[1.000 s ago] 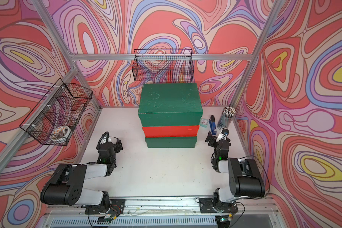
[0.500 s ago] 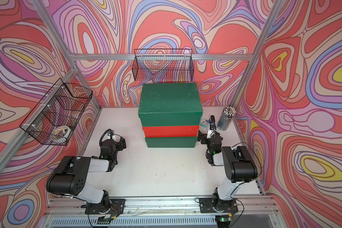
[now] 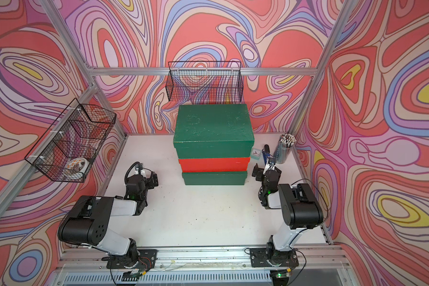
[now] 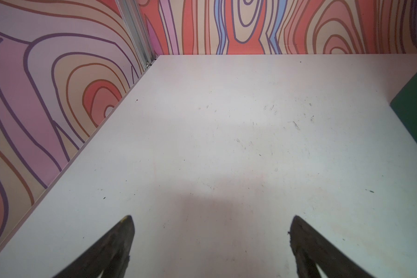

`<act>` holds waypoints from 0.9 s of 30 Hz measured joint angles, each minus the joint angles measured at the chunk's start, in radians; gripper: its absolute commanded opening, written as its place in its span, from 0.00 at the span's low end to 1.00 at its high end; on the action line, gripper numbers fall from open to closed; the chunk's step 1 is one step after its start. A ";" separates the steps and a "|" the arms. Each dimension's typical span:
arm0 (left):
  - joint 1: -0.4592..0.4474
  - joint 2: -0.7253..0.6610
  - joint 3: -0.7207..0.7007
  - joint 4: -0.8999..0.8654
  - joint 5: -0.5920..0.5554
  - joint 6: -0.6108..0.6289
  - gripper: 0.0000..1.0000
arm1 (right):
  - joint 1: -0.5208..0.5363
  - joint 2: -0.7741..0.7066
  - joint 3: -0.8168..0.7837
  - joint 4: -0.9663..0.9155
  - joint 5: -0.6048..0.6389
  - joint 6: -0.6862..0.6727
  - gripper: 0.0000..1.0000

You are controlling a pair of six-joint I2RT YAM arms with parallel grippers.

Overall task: Stack the shoeboxes
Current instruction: Reset both arms

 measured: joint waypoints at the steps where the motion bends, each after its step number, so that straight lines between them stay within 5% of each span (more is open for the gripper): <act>1: 0.000 0.000 0.000 0.000 0.000 0.000 1.00 | 0.000 0.000 0.000 -0.002 0.001 0.000 0.98; 27: 0.004 0.000 0.000 0.000 0.000 0.000 1.00 | 0.026 0.000 0.010 -0.026 0.014 -0.027 0.98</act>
